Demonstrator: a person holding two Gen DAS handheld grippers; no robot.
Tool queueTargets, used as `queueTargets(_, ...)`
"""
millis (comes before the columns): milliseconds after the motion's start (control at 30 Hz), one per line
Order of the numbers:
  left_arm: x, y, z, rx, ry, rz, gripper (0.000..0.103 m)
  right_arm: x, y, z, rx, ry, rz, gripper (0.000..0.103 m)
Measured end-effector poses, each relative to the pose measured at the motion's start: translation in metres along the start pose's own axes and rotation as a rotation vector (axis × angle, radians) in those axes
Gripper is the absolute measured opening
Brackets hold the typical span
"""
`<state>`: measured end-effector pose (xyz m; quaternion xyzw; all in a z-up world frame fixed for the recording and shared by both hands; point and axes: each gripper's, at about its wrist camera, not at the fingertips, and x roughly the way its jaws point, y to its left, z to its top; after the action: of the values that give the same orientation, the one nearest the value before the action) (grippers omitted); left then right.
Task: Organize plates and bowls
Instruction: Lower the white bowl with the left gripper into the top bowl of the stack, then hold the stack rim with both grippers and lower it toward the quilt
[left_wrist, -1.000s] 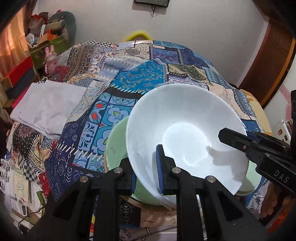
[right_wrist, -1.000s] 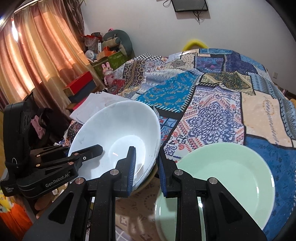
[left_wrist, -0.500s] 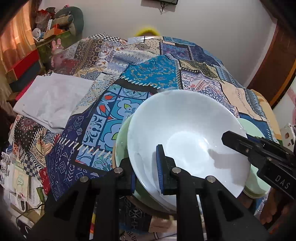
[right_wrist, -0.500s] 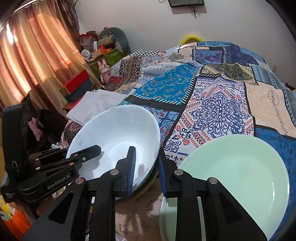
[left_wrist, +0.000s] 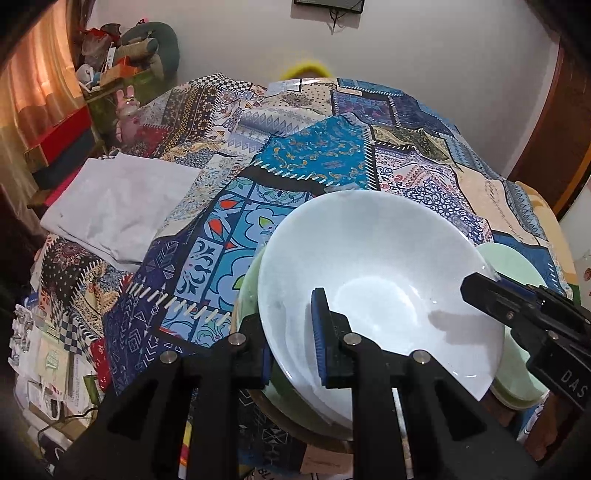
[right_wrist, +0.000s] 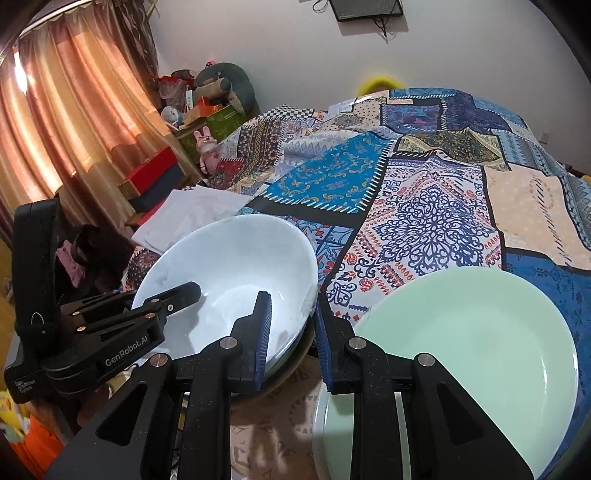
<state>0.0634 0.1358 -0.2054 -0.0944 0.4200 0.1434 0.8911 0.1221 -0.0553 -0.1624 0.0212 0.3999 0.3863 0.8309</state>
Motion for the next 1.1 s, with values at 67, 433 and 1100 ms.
queueTargets(67, -0.001, -0.003, 0.001, 0.007, -0.006, 0.021, 0.018, 0.0, -0.003, -0.001, 0.009, 0.001, 0.006, 0.023)
queueTargets(433, -0.005, 0.002, 0.009, -0.026, 0.031, -0.007, 0.022, -0.011, -0.001, -0.003, -0.016, -0.032, 0.005, 0.023)
queueTargets(1100, -0.035, 0.028, -0.004, -0.106, -0.032, -0.057, 0.049, 0.001, -0.006, -0.008, -0.001, 0.022, -0.009, 0.033)
